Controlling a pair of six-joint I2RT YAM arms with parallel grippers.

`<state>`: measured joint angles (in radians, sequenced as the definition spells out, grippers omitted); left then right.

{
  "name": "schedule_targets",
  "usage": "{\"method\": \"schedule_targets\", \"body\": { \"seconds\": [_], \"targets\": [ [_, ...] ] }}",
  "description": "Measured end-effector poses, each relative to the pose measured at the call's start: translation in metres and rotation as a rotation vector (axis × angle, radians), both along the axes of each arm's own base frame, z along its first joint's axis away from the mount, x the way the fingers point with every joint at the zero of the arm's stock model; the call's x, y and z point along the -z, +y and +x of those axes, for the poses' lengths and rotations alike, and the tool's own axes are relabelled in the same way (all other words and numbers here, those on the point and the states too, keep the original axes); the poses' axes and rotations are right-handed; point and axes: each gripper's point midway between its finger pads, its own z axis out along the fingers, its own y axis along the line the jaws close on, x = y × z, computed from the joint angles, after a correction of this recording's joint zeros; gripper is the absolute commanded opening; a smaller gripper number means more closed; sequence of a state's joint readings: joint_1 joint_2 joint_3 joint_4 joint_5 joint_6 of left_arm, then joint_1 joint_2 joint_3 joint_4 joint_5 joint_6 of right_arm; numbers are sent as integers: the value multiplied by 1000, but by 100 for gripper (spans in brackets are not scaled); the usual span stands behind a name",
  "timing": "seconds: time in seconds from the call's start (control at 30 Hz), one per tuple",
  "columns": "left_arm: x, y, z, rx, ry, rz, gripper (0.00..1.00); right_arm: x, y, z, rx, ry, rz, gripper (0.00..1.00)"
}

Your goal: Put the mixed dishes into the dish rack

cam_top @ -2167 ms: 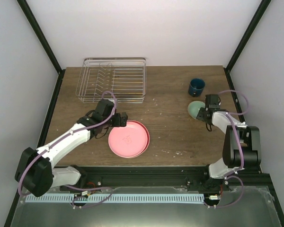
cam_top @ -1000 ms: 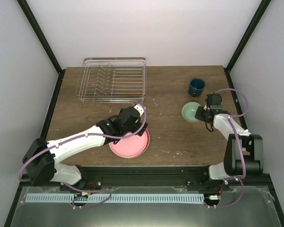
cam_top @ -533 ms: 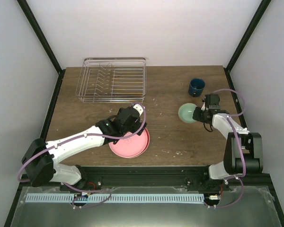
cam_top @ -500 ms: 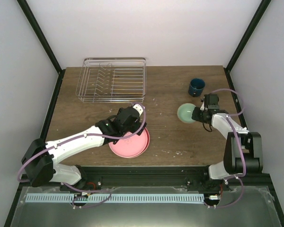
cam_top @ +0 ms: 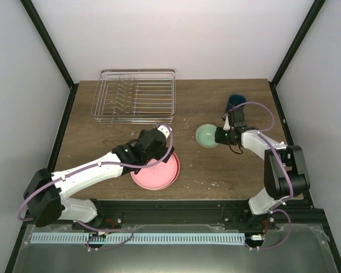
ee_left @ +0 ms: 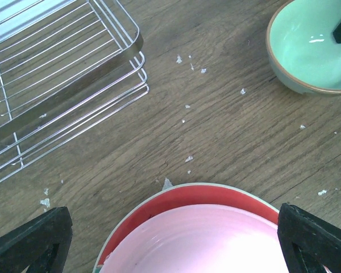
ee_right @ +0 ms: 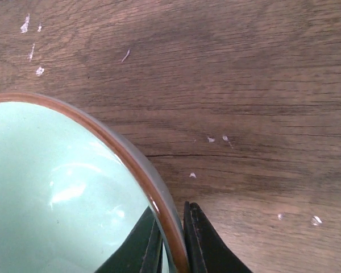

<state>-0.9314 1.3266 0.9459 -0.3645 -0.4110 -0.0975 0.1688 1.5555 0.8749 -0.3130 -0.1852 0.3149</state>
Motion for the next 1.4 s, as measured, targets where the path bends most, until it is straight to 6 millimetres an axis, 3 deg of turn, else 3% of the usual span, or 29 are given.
{"method": "schedule_targets", "body": {
  "seconds": [0.3,0.5,0.7,1.23,1.4],
  "targets": [
    [7,4,-2,-10,10,14,100,13,13,17,-12,29,24,3],
    [7,5,-1,-15,8,18,100,16,24,23,-36,37,32,15],
    [7,6,-1,-18,9,18,100,6,30,30,-39,14,51,25],
    [9,7,-1,-22,7,23,100,-5,24,33,-15,-6,19,38],
    [5,-3,-2,44,-8,17,100,-8,13,31,17,-5,-29,52]
  ]
}}
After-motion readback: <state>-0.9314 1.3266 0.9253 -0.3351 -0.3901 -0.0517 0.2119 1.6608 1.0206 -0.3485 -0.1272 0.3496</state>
